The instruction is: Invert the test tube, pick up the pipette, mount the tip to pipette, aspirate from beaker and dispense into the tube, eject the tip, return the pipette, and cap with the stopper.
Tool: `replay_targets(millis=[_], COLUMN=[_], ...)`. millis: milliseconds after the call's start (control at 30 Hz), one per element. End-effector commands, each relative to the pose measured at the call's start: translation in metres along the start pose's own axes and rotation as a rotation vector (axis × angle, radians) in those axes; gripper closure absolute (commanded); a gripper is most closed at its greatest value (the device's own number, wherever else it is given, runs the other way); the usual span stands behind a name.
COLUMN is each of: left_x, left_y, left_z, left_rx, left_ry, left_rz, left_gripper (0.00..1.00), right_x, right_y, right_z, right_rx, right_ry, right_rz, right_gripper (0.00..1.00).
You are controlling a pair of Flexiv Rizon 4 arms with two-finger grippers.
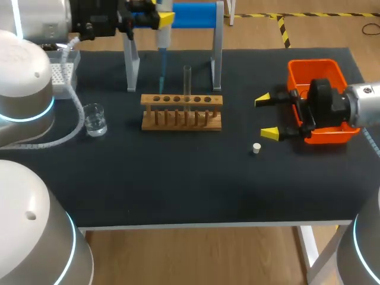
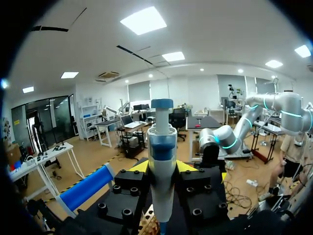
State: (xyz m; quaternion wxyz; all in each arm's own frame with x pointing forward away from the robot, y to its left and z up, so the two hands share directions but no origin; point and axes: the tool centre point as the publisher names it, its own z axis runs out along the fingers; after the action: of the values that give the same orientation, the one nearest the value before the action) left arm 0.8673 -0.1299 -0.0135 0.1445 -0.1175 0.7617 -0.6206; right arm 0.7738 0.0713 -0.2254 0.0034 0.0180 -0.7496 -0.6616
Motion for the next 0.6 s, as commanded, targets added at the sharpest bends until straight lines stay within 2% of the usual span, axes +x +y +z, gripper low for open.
replay_targets(millis=[33,267,600], left_x=[-0.007,-0.034,-0.067], left_y=[0.01,0.031,0.053], left_z=[-0.042,-0.076,-0.114], left_rx=[0.007,0.014,0.018], left_ry=[-0.019,-0.095,-0.155], left_rz=[0.003,-0.006,-0.021], left_gripper=[1.0,1.0,1.0], right_x=[0.001,0.001,0.001], right_y=[0.001,0.001,0.001], right_z=[-0.001,-0.001,-0.001], right_rx=[0.002,0.002,0.002], right_ry=[0.0,0.0,0.0], right_rz=[0.0,0.0,0.0], right_gripper=[0.0,0.0,0.0])
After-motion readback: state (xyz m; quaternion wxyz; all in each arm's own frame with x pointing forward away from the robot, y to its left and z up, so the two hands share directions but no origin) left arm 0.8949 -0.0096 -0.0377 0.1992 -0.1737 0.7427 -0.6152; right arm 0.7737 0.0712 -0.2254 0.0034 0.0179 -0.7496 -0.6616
